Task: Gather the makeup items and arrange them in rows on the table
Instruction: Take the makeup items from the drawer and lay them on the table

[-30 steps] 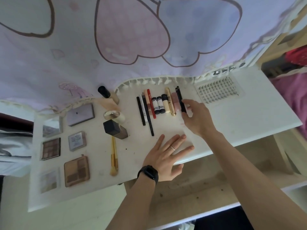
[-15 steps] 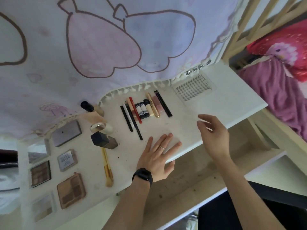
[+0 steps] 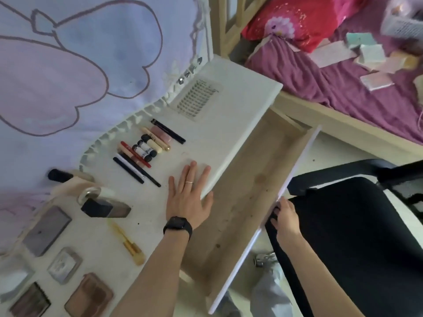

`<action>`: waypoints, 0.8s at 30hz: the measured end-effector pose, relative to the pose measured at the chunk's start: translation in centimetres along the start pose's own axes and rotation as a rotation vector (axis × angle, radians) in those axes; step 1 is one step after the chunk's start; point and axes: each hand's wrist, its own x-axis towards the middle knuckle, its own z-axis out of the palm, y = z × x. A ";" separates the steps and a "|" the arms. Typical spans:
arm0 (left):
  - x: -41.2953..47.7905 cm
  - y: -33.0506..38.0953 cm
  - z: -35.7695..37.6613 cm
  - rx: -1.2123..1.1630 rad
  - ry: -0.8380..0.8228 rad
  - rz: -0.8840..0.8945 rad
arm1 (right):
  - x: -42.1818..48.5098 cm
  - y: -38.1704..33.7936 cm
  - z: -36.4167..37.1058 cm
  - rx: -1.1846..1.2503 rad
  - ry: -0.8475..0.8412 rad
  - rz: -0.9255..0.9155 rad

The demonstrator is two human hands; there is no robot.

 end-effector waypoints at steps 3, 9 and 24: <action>0.0 0.0 0.1 0.008 0.013 0.020 | 0.4 1.5 1.4 0.100 -0.116 0.115; 0.0 -0.2 0.4 0.026 0.029 0.029 | -0.1 2.5 1.1 0.375 -0.181 0.151; 0.1 -0.5 0.2 0.018 -0.020 0.050 | -0.8 -0.8 0.6 0.314 -0.322 0.090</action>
